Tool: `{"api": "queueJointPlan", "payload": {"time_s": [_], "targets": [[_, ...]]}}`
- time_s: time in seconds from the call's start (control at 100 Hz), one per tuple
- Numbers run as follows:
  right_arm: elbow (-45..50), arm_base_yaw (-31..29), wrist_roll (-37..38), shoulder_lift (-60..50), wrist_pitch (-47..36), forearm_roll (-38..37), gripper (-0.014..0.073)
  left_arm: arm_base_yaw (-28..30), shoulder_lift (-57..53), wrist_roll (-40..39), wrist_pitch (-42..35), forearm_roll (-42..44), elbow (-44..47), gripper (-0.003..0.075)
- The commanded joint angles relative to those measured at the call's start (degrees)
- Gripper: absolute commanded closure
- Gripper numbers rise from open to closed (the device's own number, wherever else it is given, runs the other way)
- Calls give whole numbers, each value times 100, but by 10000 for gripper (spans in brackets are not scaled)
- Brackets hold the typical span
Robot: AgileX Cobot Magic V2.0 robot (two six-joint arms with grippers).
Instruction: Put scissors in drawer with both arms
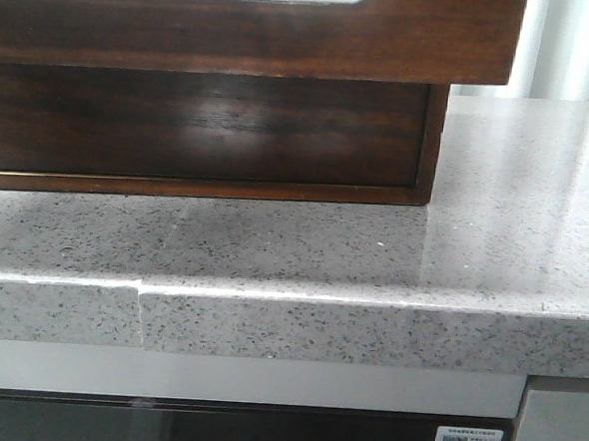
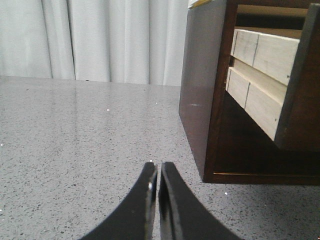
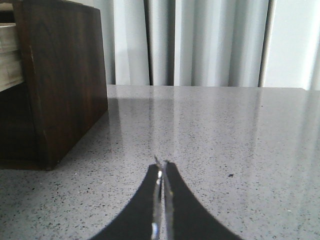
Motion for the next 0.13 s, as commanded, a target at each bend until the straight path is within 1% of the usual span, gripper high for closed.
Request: {"api": "queueJointPlan", "payload": {"time_s": [0.0, 0.12], "targets": [[87, -35, -7, -132, -474, -66, 662, -35, -178, -66, -470, -44, 206, 741], [87, -35, -7, -132, -474, -66, 662, -35, -178, -66, -470, -44, 206, 741]]}}
